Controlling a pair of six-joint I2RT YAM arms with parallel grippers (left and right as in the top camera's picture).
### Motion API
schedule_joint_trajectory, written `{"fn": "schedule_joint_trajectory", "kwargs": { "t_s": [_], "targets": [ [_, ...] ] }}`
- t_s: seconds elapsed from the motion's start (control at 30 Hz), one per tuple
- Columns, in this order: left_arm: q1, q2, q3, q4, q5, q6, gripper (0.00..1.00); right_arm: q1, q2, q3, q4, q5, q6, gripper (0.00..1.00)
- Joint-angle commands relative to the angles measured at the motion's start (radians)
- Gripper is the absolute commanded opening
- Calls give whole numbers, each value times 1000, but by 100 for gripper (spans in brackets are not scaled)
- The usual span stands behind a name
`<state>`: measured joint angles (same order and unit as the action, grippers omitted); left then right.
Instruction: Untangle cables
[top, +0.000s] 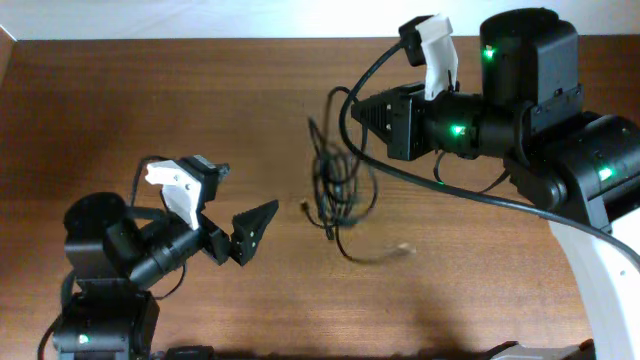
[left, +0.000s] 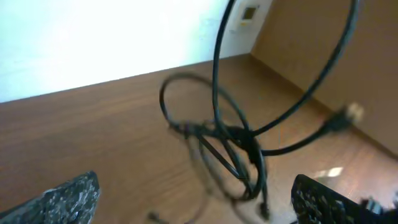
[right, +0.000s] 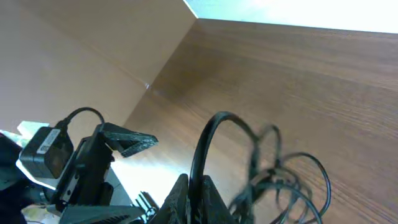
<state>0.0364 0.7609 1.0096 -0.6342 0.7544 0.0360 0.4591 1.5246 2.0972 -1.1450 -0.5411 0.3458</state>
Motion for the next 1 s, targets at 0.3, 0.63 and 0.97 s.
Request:
{"fn": "schedule_joint_trajectory", "kwargs": {
  "t_s": [0.3,0.63,0.97],
  "targets": [
    [-2,122,1,-3,406,82,99,5,-13,18,377,273,-507,4],
    [-9,150,1,-3,406,90,99,4,-2,18,825,1003,-427,4],
    [-341,490,1,489,296,78,95,6,-10,18,615,597,80,4]
  ]
}}
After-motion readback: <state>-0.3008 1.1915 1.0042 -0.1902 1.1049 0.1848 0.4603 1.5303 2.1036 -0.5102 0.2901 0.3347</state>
